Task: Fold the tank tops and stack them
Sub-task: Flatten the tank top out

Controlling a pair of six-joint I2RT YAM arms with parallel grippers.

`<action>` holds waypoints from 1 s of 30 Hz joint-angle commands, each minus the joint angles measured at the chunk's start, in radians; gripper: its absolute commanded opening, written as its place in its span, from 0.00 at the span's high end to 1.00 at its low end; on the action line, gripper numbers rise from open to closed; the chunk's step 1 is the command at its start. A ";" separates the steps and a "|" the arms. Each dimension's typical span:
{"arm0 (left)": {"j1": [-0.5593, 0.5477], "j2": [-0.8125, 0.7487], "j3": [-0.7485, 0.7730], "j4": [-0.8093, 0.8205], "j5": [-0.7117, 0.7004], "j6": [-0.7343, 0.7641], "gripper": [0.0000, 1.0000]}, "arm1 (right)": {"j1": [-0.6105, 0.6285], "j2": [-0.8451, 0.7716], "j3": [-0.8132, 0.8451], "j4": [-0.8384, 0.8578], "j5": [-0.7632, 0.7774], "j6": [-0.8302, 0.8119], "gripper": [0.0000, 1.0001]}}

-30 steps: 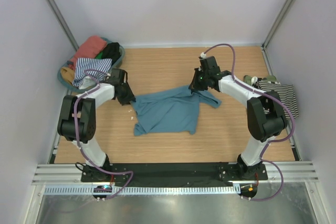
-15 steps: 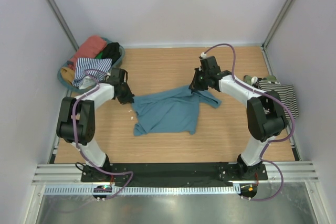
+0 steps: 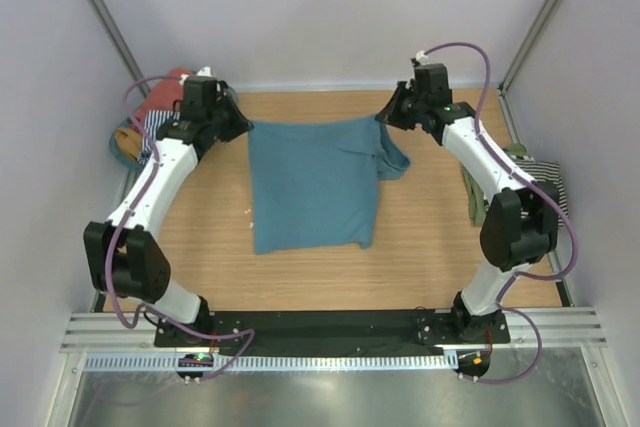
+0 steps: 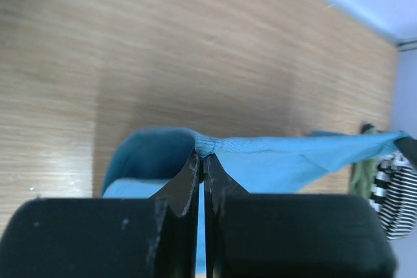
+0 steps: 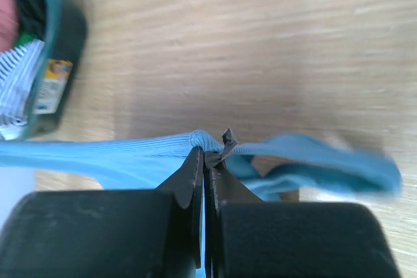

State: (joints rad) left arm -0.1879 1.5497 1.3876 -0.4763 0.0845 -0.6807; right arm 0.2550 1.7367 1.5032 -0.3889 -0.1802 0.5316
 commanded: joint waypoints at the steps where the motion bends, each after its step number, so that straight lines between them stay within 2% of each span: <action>1: -0.001 -0.117 0.091 -0.028 0.034 0.000 1.00 | -0.036 -0.110 0.064 0.004 -0.065 0.016 0.99; 3: -0.001 -0.192 0.102 -0.015 0.047 0.010 1.00 | -0.055 -0.152 0.063 0.016 -0.100 0.015 0.99; 9: -0.005 -0.420 0.056 0.038 0.078 0.029 1.00 | -0.057 -0.417 -0.038 0.112 -0.148 0.016 0.99; 17: -0.045 -0.722 0.037 0.050 0.139 0.050 1.00 | -0.056 -0.851 -0.219 0.149 -0.139 -0.044 0.99; 20: -0.047 -0.790 -0.013 0.097 0.130 0.050 1.00 | -0.056 -0.960 -0.276 0.179 -0.107 -0.059 0.99; 22: -0.047 -0.792 -0.030 0.108 0.110 0.043 1.00 | -0.056 -0.962 -0.261 0.168 -0.110 -0.062 0.99; 26: -0.047 -0.723 -0.056 0.157 0.097 0.020 1.00 | -0.056 -0.858 -0.206 0.091 -0.078 -0.068 0.99; 30: -0.045 -0.556 -0.090 0.205 0.072 0.003 1.00 | -0.057 -0.654 -0.157 0.058 -0.027 -0.087 0.99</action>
State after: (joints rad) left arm -0.2382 0.8669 1.3270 -0.3374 0.2050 -0.6605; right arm 0.2062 0.9306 1.3148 -0.2821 -0.2897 0.4786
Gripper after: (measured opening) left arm 0.008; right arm 0.033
